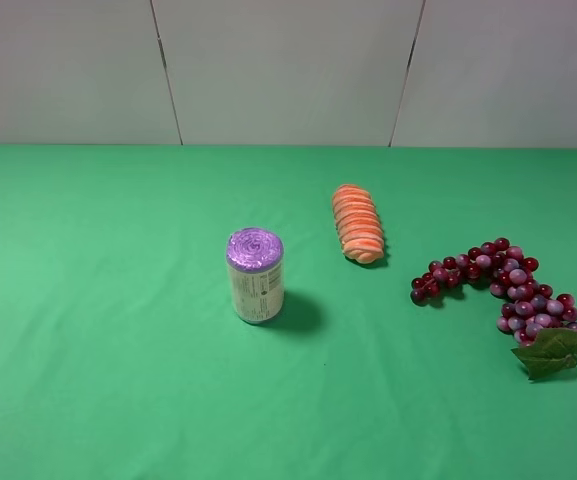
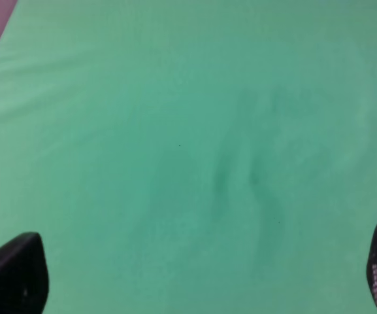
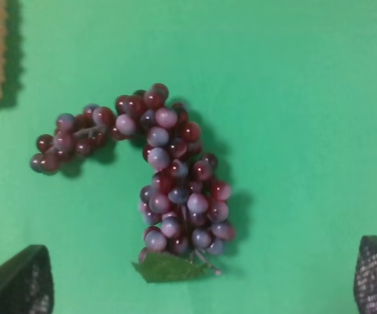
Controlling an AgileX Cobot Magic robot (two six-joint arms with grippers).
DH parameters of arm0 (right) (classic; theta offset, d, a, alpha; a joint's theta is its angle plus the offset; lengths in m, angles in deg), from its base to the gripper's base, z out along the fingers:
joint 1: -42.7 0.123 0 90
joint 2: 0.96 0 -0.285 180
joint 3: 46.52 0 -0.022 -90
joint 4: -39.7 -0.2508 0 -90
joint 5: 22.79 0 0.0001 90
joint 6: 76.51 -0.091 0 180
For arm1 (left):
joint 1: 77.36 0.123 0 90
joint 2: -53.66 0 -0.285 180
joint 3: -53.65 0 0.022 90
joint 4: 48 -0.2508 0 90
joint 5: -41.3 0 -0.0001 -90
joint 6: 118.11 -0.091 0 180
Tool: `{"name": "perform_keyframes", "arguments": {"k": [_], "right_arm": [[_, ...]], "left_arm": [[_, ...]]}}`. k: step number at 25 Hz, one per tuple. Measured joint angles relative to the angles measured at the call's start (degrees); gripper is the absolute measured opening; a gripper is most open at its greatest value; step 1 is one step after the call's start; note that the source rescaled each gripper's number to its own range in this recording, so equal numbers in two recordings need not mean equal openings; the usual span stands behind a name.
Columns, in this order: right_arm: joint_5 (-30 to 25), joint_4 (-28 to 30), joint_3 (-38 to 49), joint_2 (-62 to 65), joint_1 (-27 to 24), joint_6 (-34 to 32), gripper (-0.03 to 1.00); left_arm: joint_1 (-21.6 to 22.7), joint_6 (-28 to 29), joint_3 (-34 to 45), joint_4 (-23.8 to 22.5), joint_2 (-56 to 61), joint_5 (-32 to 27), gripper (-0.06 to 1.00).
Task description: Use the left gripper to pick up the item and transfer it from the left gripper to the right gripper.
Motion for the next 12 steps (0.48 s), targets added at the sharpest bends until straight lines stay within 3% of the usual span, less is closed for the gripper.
{"name": "perform_keyframes", "arguments": {"k": [12], "right_arm": [[0.06,-4.63,18.34,31.57,0.00,4.58,1.00]], "left_arm": [[0.00,0.00,0.00,0.00,0.00,0.00,0.97]]}}
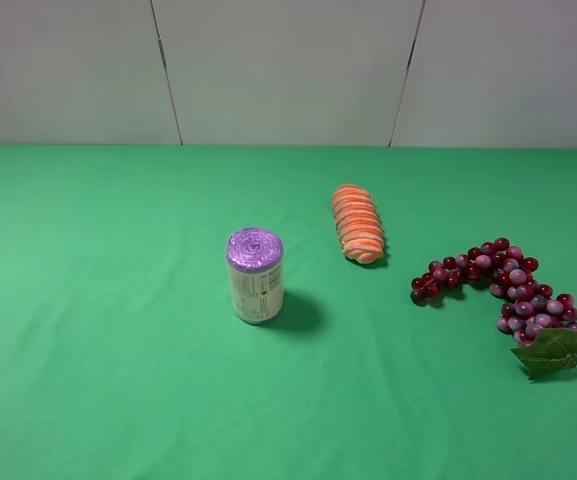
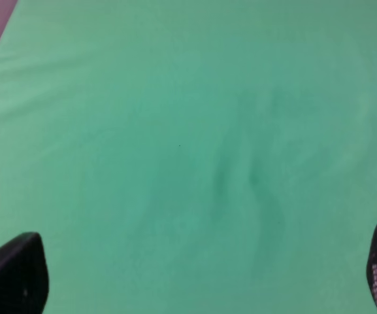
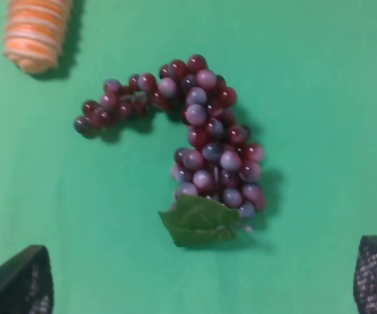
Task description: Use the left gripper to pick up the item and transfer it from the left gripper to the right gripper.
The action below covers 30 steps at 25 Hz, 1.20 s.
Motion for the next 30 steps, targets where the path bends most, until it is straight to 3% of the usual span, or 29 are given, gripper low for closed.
{"name": "perform_keyframes", "arguments": {"k": [8,12,18,30], "right_arm": [[3.53,-1.96,6.69,19.10,0.00,-0.46,1.00],[4.31,-1.89,8.34,19.70,0.00,-2.14,1.00],[9.98,0.68,10.33,19.76,0.00,-2.76,1.00],[11.07,1.26,10.69,19.76,0.00,-2.95,1.00]], "left_arm": [[0.00,0.00,0.00,0.00,0.00,0.00,0.97],[0.00,0.00,0.00,0.00,0.00,0.00,0.97],[0.00,0.00,0.00,0.00,0.00,0.00,0.97],[0.00,0.00,0.00,0.00,0.00,0.00,0.97]]}}
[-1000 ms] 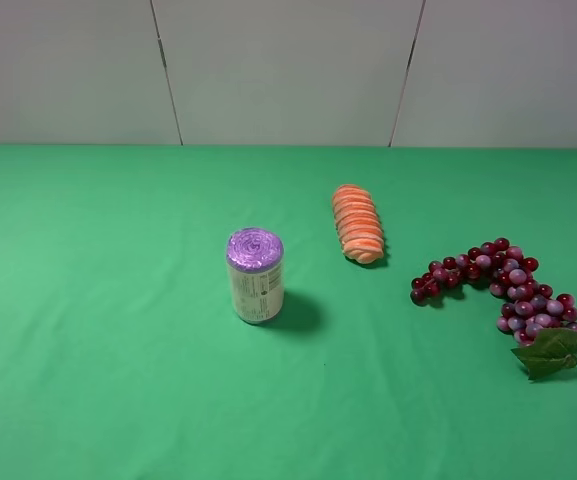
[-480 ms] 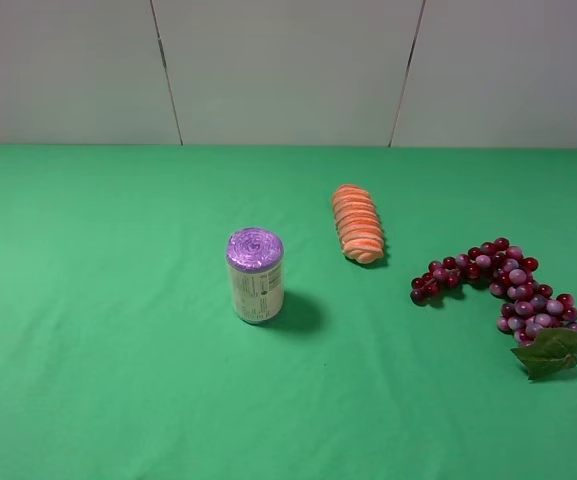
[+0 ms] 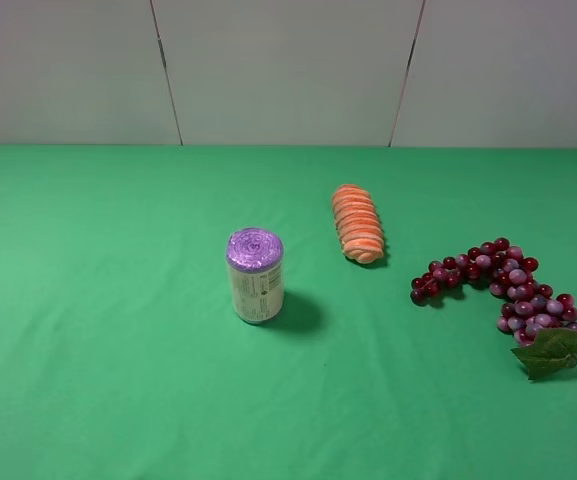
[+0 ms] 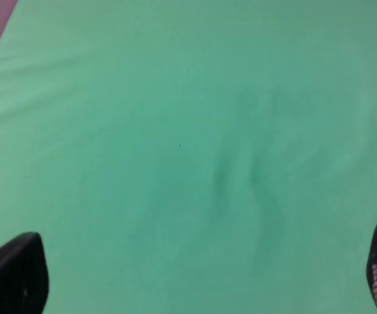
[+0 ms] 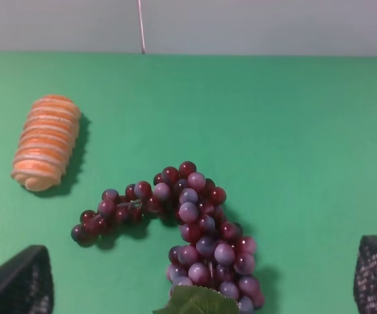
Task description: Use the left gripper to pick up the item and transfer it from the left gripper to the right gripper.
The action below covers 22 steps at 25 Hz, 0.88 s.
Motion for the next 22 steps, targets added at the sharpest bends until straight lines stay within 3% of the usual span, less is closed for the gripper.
{"name": "perform_keyframes", "arguments": {"k": [22], "right_arm": [[0.13,0.00,0.00,0.00,0.00,0.00,1.00]], "left_arm": [[0.00,0.00,0.00,0.00,0.00,0.00,0.97]]}}
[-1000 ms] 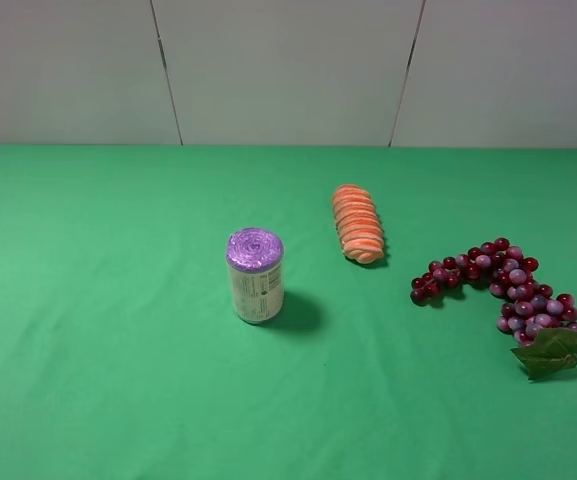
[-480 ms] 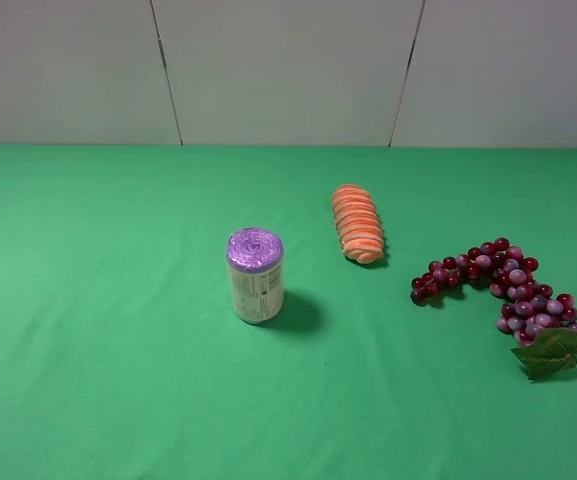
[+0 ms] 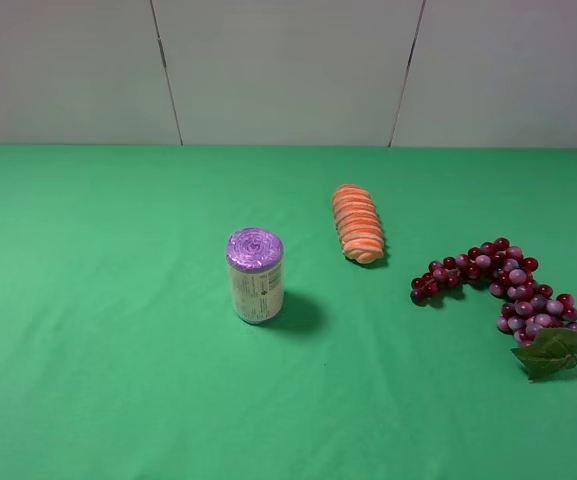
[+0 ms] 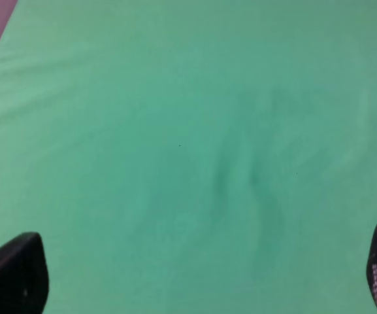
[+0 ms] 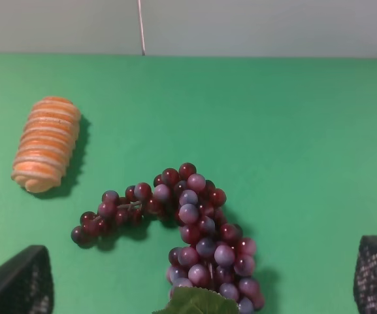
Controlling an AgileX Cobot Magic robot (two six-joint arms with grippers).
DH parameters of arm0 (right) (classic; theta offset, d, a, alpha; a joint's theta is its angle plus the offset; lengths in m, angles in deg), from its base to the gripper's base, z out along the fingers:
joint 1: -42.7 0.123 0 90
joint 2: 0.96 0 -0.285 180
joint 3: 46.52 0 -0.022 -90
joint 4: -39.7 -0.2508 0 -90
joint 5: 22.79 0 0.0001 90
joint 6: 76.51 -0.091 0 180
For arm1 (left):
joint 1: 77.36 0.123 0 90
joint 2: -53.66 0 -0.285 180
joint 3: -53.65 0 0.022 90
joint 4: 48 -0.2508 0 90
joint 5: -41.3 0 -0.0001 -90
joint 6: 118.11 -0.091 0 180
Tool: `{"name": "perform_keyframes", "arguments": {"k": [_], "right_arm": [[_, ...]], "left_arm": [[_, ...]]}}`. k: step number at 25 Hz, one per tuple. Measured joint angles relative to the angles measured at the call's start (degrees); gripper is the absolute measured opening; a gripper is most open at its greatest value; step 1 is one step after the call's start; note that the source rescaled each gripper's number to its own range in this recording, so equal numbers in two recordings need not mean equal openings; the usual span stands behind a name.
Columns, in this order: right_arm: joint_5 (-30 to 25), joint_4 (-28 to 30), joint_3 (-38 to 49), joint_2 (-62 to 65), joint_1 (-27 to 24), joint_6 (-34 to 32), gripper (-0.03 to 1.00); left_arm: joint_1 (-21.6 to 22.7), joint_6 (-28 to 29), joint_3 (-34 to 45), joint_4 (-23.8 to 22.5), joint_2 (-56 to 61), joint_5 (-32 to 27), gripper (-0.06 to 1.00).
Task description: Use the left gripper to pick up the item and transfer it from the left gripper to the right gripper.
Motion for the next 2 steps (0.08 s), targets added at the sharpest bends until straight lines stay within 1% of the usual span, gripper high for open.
{"name": "perform_keyframes", "arguments": {"k": [2], "right_arm": [[0.00,0.00,0.00,0.00,0.00,0.00,1.00]], "left_arm": [[0.00,0.00,0.00,0.00,0.00,0.00,0.97]]}}
